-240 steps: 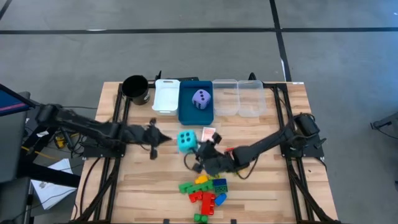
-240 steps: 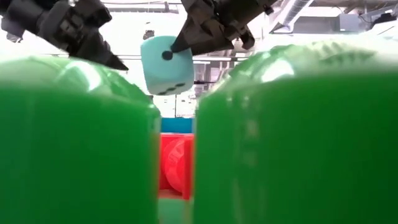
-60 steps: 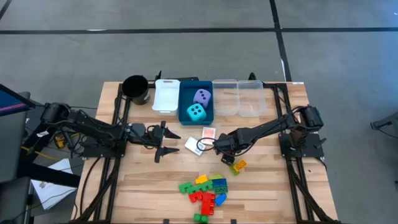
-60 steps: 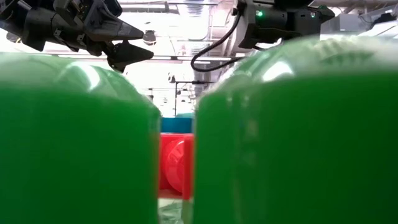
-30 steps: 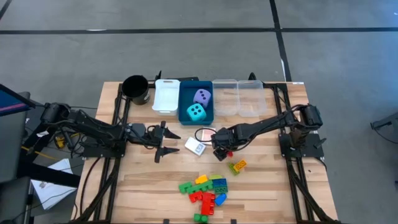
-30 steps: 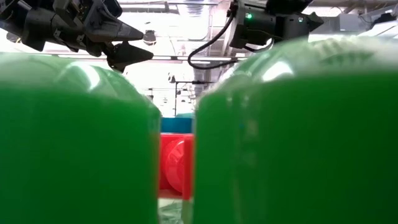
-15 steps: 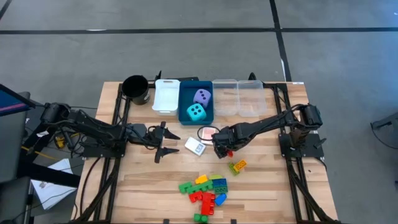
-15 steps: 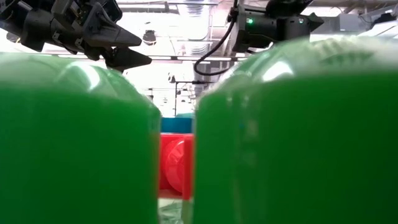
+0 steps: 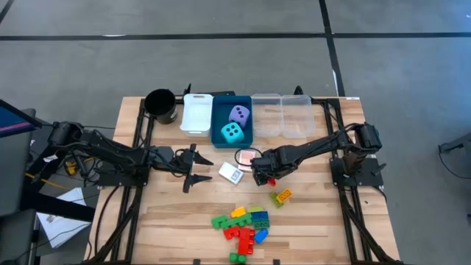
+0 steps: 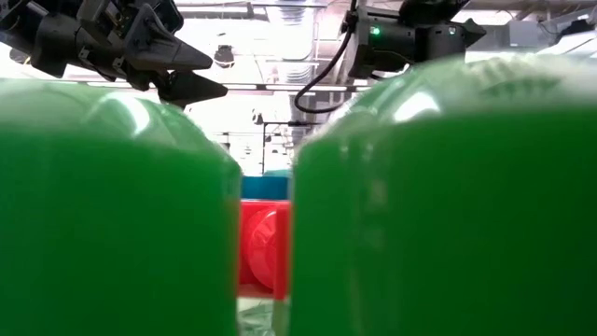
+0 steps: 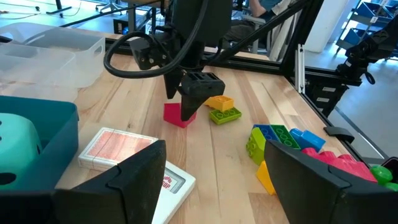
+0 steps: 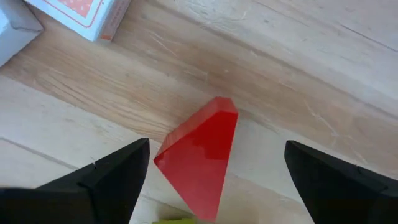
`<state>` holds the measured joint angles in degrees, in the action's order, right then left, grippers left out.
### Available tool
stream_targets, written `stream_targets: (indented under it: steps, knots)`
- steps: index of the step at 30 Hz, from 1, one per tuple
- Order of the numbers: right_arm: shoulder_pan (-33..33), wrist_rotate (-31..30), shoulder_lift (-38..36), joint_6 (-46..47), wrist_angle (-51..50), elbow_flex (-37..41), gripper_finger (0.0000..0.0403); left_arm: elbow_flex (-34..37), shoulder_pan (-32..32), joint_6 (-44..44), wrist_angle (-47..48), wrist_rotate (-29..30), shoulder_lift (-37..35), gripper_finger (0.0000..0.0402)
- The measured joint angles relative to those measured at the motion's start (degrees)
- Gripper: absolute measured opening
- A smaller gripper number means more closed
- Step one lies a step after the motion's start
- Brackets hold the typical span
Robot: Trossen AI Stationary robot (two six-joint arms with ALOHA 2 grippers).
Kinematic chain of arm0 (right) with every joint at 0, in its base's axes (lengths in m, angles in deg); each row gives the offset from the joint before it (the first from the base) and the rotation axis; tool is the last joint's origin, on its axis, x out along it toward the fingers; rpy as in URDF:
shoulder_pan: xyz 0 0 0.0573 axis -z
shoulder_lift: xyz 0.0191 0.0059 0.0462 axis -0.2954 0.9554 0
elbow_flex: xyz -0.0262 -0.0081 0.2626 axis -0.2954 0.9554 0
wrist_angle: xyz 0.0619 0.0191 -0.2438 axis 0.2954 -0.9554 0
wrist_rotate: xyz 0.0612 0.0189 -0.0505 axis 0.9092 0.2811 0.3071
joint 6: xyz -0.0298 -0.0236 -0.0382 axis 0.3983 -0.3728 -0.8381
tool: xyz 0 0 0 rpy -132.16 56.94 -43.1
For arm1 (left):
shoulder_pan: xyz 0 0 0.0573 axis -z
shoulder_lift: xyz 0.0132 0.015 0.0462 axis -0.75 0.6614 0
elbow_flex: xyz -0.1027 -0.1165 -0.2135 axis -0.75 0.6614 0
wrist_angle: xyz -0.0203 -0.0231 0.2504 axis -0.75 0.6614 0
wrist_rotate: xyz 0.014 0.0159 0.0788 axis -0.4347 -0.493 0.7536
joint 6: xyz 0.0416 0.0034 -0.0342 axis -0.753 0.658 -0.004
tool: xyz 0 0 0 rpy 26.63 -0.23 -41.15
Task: Pick & Place Toys
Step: Put the red triangle block into the right transparent bin
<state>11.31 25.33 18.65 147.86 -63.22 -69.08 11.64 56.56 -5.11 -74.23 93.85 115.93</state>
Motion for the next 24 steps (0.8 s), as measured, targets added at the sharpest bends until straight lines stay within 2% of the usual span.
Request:
stream_targets:
  steps: [6,24]
  knots:
    - [0.0,0.5,0.7,0.6,-0.1,0.0,0.0352,0.0,0.0,0.0,0.2,0.0,0.0,0.0266]
    - [0.0,1.7,0.7,2.4,-0.5,0.0,0.0235,0.0,0.0,0.0,0.2,0.0,0.0,0.0266]
